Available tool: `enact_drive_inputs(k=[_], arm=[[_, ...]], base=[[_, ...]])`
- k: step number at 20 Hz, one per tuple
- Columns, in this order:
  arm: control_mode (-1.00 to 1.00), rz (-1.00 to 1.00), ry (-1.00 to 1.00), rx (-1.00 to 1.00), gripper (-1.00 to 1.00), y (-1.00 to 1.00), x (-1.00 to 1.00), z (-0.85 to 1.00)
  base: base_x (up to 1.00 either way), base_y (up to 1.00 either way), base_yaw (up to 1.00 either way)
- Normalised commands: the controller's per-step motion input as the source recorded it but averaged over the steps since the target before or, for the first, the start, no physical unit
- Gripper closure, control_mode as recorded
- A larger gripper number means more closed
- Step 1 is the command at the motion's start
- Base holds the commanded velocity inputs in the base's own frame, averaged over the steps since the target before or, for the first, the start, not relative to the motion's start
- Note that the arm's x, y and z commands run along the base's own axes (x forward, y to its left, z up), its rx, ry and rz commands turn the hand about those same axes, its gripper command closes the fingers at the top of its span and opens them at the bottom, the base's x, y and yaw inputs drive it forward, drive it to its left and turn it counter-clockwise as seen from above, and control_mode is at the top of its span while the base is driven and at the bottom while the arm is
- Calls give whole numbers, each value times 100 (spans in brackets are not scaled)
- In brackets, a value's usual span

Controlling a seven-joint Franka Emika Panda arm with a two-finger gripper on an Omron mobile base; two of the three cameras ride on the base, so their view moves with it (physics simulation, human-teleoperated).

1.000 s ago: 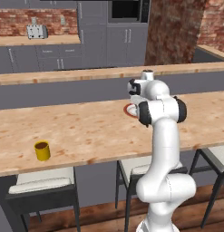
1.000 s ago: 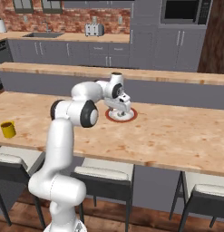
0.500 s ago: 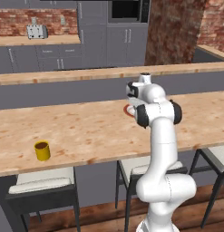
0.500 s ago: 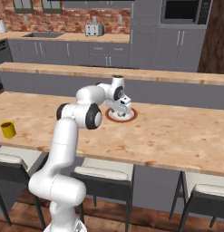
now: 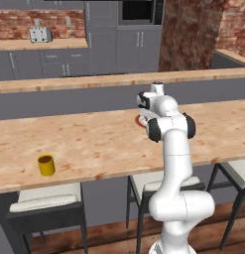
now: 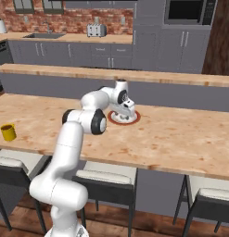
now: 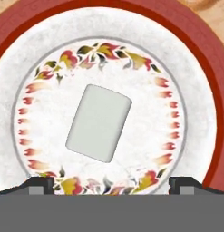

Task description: Pick up the marshmallow and place it in the cup of hot chocolate on the dining counter.

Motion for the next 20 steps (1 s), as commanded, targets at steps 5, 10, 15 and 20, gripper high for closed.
enact_drive_inputs(k=[5,10,15,20], arm=[[-100,0,-3,0,-100,-11,29,-18],[-100,0,-5,0,-100,-7,23,-23],[-100,0,-1,0,100,0,20,-23],[-100,0,0,0,100,0,0,-35]], base=[[0,0,0],[0,0,0],[0,0,0],[0,0,0]])
